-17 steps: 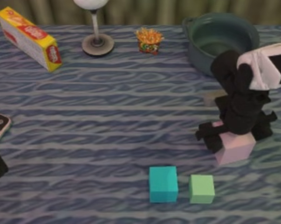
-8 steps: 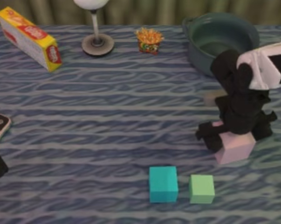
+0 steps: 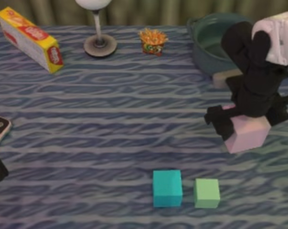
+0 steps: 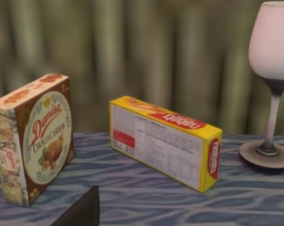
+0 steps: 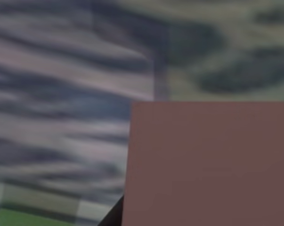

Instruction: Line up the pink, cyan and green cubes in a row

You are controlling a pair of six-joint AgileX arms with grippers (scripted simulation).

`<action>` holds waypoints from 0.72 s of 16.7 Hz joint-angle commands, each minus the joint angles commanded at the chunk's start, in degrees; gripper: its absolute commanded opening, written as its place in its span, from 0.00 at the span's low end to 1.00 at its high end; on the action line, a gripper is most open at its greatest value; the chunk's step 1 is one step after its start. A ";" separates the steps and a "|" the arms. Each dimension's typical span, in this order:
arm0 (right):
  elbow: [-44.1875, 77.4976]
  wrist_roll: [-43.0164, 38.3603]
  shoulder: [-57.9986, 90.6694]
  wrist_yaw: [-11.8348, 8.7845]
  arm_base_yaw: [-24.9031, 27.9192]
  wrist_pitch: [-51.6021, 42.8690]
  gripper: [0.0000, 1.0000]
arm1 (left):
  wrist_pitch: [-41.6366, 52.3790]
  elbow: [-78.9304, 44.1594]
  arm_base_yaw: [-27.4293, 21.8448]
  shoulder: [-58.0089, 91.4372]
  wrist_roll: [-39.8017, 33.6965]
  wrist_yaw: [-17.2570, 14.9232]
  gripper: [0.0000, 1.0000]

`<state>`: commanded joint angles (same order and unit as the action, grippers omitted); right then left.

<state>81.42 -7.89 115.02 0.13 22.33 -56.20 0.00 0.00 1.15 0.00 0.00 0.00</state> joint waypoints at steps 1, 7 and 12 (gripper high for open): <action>0.19 0.02 -0.26 0.00 0.02 -0.30 0.00 | 0.00 0.00 0.00 0.00 0.00 0.00 1.00; 2.15 -2.20 1.43 0.01 1.64 -1.25 0.00 | 0.00 0.00 0.00 0.00 0.00 0.00 1.00; 14.89 -17.37 8.88 0.11 12.60 -7.16 0.00 | 0.00 0.00 0.00 0.00 0.00 0.00 1.00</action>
<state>96.32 -25.26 123.91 0.24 34.93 -63.36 0.00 0.00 1.15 0.00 0.00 0.00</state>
